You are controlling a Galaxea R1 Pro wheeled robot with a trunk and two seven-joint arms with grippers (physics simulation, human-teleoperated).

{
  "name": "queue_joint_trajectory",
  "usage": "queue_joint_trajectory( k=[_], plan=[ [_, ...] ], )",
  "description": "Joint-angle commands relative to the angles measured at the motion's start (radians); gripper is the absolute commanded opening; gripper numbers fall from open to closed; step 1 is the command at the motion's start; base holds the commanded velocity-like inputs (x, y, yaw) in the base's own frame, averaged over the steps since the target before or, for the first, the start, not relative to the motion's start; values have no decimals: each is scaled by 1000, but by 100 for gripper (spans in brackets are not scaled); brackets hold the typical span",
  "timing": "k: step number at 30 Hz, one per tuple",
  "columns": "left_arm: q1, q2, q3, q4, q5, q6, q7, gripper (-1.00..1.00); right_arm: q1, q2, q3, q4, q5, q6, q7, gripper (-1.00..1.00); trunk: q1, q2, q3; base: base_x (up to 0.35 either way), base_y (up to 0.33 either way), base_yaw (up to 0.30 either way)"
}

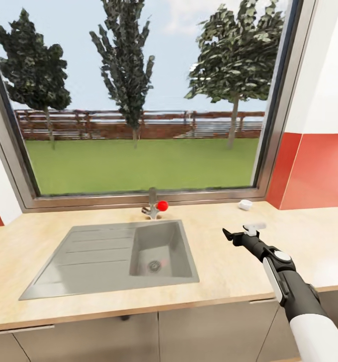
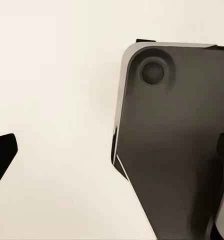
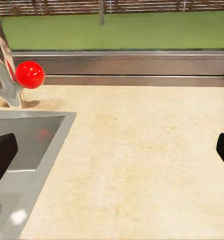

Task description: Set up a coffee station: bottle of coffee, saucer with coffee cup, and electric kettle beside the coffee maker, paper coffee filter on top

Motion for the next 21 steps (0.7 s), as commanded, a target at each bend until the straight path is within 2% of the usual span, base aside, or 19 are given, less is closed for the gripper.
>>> queue_joint_trajectory(
  k=[1,21],
  plan=[
    [0,0,7,-1,-10,-3,3,100,0,0,-2,-1,-2,6,6,100,1,0,-2,190,-237,0],
    [0,1,8,-1,-10,-3,3,100,0,0,-2,-2,-2,6,6,100,1,0,-33,190,-236,0]
  ],
)
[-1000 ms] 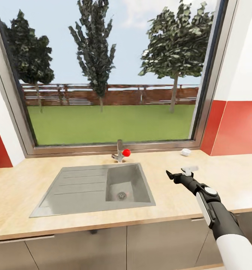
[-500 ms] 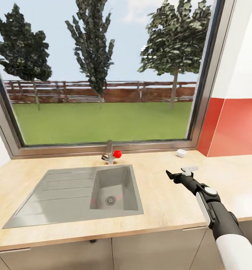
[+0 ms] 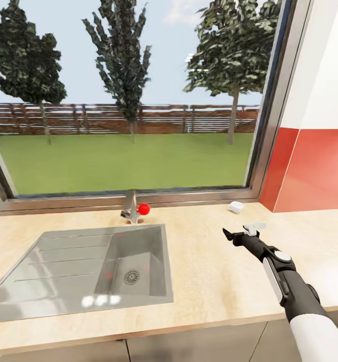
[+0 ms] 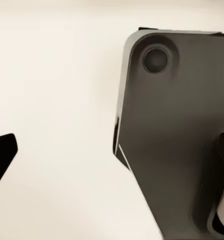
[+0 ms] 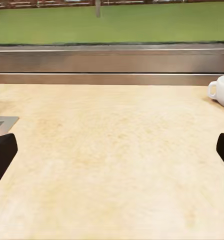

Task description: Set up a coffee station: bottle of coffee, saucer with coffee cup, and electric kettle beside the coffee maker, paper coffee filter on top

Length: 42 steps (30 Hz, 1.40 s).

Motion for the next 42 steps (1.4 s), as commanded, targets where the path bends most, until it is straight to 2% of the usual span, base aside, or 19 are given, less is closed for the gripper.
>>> queue_joint_trajectory(
  k=[1,42],
  plan=[
    [0,0,7,0,-11,-3,3,100,0,0,-2,-1,-2,6,6,100,1,-1,-2,189,-236,0],
    [0,-5,6,1,-10,-3,3,100,0,2,1,0,3,8,7,100,1,-1,-4,208,-232,0]
  ],
)
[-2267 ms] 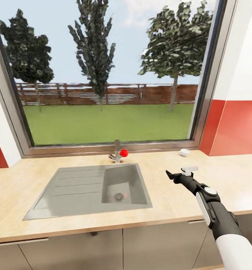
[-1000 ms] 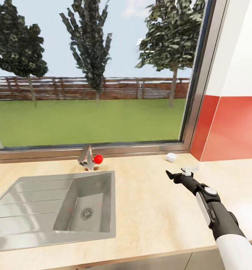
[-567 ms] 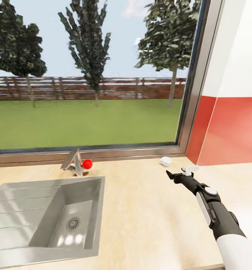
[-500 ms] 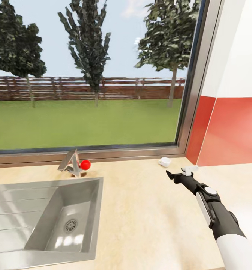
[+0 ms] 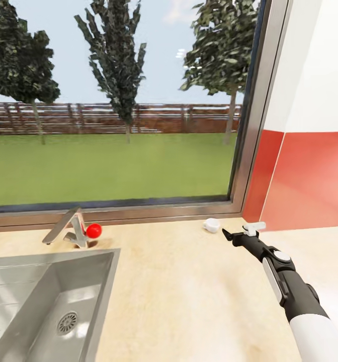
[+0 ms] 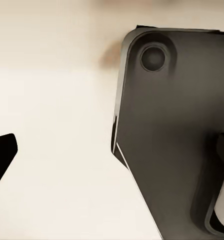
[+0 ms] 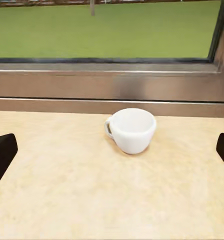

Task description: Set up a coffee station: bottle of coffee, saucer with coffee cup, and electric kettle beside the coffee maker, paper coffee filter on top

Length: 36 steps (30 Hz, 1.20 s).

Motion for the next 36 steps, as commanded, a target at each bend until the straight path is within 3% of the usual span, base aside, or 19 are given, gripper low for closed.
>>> queue_joint_trajectory(
  k=[1,20,36],
  plan=[
    [0,0,7,-1,-11,-3,3,100,0,0,-2,-1,-1,6,6,100,1,-1,-1,221,-234,0],
    [0,0,9,-1,-11,-4,3,100,0,0,-2,-2,-3,6,6,100,1,-1,-5,205,-239,52],
    [0,1,10,-1,-11,-4,3,100,0,1,-2,-3,-3,6,6,100,1,-1,-5,12,-26,1]
  ],
)
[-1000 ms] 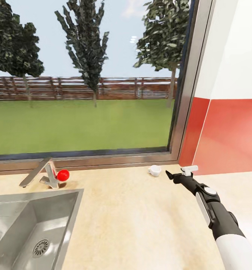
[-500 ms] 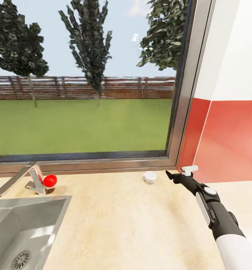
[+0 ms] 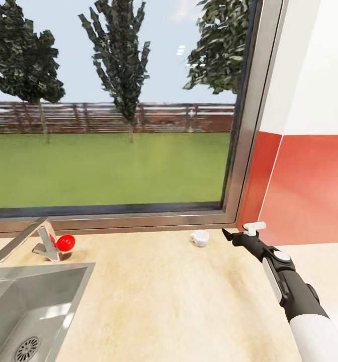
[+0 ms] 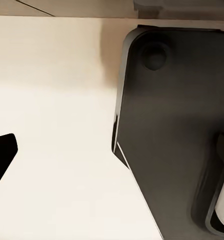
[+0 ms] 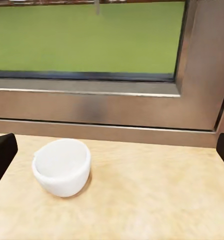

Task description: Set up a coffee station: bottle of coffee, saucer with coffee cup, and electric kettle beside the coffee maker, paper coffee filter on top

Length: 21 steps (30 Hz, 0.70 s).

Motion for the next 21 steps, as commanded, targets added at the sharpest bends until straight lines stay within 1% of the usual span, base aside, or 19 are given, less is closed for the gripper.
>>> queue_joint_trajectory(
  k=[1,6,14,21],
  plan=[
    [0,0,7,-1,-11,-3,2,100,-1,1,-2,-2,-2,7,6,100,1,-2,-1,0,0,0],
    [0,0,7,-1,-11,-3,2,100,-1,1,-2,-2,-2,7,6,100,1,-2,-2,0,0,7],
    [0,0,7,-1,-11,-3,2,100,-1,2,-2,-4,-2,7,6,100,1,-2,-10,0,0,112],
    [0,0,7,-1,-11,-3,2,100,-1,3,-2,-2,-2,7,6,100,1,-2,-12,0,0,23]
  ],
)
